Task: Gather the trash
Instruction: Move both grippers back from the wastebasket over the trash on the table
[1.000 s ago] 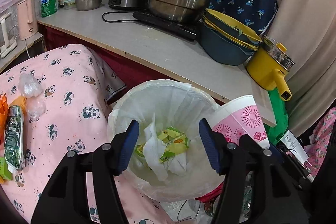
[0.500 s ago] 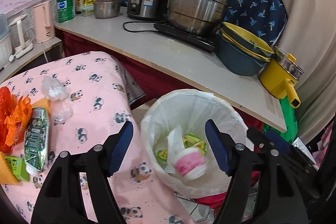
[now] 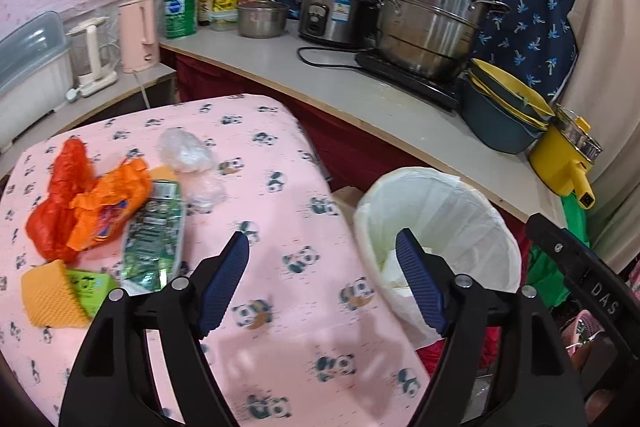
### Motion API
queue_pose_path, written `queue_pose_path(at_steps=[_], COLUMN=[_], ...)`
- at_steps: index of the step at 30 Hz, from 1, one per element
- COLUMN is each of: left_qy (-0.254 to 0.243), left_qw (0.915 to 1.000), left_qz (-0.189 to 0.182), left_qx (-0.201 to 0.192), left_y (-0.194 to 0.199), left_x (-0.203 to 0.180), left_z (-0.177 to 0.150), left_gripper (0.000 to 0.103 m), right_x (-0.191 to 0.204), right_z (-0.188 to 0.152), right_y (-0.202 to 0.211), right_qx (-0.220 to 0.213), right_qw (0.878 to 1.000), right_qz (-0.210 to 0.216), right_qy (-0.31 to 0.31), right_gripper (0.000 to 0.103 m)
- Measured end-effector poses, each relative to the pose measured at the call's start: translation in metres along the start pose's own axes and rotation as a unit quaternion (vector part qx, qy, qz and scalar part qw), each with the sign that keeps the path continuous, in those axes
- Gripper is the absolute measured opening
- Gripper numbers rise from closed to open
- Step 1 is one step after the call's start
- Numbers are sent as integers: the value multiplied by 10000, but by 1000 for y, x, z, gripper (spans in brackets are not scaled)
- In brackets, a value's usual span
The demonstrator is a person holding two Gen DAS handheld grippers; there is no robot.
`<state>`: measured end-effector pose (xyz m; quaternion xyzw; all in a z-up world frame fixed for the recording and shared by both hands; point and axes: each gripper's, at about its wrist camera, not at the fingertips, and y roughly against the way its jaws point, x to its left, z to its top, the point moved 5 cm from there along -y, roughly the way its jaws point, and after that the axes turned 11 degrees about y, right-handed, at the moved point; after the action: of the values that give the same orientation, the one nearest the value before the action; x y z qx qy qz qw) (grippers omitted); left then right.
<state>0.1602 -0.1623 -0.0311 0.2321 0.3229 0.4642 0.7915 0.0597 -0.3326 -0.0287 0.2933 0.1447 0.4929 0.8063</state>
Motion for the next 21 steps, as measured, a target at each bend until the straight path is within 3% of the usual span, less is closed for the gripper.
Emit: queue_pose_path(at_steps=[5, 21], left_qy=[145, 843], left_qw=[9996, 9904], left_qz=[186, 1083], left_qx=[-148, -159], left_y=[24, 73], left_x=[32, 179], left_z=[0, -28], left_gripper=[83, 87], right_x=[32, 158], right_z=[0, -26], right_y=[11, 26], right_qx=[-31, 181], right_qw=[9996, 9912], right_qz=[188, 935], right_qy=[185, 920], right_gripper=[66, 67])
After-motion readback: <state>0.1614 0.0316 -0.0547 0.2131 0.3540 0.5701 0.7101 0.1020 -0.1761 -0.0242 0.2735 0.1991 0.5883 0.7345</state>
